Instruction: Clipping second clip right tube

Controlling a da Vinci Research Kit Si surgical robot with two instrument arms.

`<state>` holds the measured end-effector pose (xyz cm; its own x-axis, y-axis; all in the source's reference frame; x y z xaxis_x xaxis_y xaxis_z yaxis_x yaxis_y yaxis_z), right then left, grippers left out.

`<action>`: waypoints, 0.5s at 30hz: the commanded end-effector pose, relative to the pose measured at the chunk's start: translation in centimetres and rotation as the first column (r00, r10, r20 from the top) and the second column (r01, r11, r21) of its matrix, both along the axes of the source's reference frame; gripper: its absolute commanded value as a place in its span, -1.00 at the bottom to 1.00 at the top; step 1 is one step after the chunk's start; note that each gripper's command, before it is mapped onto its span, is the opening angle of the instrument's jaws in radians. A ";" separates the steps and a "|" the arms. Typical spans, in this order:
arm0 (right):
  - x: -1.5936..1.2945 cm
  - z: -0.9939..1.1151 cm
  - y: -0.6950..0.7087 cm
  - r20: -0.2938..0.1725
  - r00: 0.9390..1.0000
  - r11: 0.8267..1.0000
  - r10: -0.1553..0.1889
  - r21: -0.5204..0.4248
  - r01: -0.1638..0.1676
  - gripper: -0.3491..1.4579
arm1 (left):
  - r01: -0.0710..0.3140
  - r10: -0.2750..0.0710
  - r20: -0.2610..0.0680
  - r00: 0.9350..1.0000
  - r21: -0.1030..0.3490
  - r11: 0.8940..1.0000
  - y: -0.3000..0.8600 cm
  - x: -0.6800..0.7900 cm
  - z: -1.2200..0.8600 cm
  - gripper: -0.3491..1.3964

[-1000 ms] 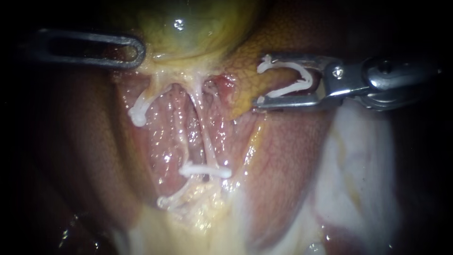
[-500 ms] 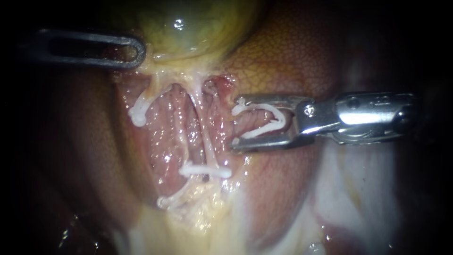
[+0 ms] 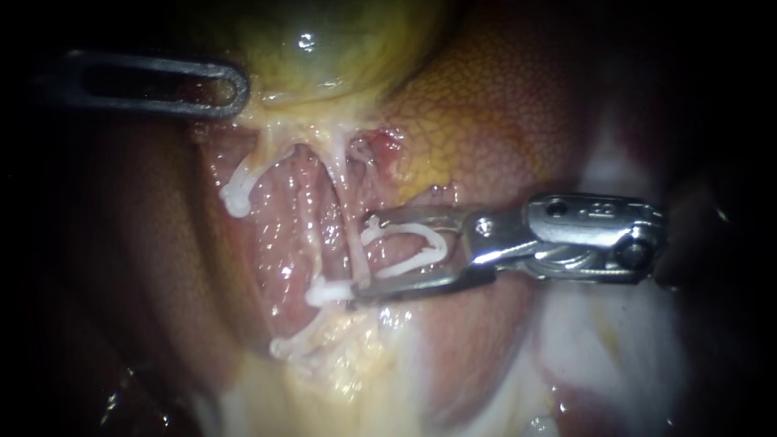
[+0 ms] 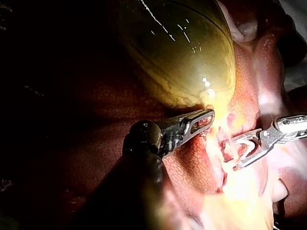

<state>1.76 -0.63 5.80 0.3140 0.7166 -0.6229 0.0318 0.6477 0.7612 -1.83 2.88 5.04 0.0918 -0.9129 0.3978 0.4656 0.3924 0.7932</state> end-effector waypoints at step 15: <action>0.10 0.04 -0.02 -0.239 0.971 0.979 0.033 0.205 0.017 -0.12 | 0.001 -0.001 0.000 1.000 0.000 1.000 0.00 0.00 0.00 -1.00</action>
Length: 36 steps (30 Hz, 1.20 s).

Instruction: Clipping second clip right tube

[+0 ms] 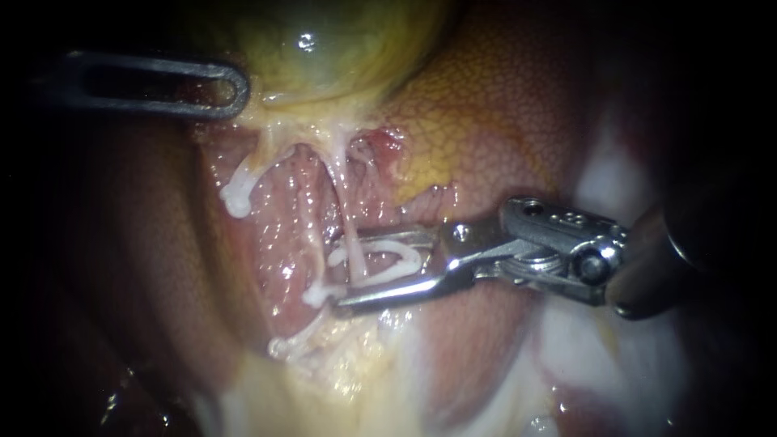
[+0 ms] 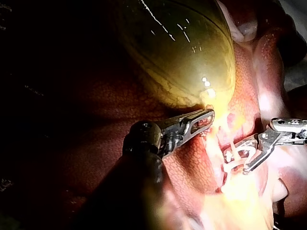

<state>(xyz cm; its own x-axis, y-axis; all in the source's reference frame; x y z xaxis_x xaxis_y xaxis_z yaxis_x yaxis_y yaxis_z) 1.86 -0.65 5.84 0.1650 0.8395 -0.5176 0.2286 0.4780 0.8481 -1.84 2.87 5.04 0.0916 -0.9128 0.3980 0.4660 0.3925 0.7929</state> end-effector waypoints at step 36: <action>0.17 -0.11 -0.02 -0.124 0.992 0.999 -0.030 0.030 0.034 -1.00 | 0.002 -0.002 -0.001 1.000 -0.001 1.000 -0.01 -0.03 0.01 -1.00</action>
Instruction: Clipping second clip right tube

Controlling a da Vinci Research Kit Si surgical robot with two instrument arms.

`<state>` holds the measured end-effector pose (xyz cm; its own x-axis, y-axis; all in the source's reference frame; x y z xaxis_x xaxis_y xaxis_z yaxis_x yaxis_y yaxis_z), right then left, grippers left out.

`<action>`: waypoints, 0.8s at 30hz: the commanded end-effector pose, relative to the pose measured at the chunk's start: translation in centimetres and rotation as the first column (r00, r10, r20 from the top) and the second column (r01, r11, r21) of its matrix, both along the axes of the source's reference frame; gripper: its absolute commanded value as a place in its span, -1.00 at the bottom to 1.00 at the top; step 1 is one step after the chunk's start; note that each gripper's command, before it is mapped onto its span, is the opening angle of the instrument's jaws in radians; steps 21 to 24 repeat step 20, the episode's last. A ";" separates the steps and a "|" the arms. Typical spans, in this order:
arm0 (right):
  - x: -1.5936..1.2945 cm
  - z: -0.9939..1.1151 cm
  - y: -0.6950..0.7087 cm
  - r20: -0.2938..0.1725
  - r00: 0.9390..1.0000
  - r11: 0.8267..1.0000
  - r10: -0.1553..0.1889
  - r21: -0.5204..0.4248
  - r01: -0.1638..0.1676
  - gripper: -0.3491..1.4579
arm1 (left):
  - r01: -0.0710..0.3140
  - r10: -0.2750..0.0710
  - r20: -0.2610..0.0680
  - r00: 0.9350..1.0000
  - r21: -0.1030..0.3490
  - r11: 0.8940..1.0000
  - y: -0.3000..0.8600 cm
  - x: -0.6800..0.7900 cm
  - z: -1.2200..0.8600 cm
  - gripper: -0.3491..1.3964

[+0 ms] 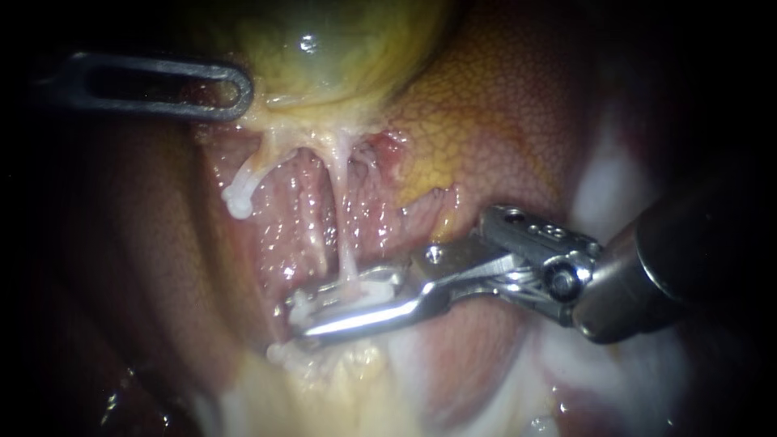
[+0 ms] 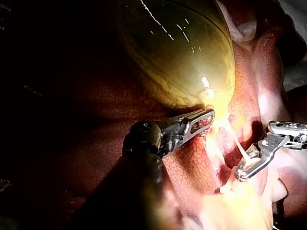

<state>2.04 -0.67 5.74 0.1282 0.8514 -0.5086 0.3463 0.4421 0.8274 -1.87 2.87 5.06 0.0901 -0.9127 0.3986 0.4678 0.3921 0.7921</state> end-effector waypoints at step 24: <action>-0.01 0.08 0.02 0.008 1.000 1.000 0.000 0.014 0.000 -1.00 | 0.000 0.000 0.000 1.000 0.000 1.000 0.00 -0.01 0.01 -1.00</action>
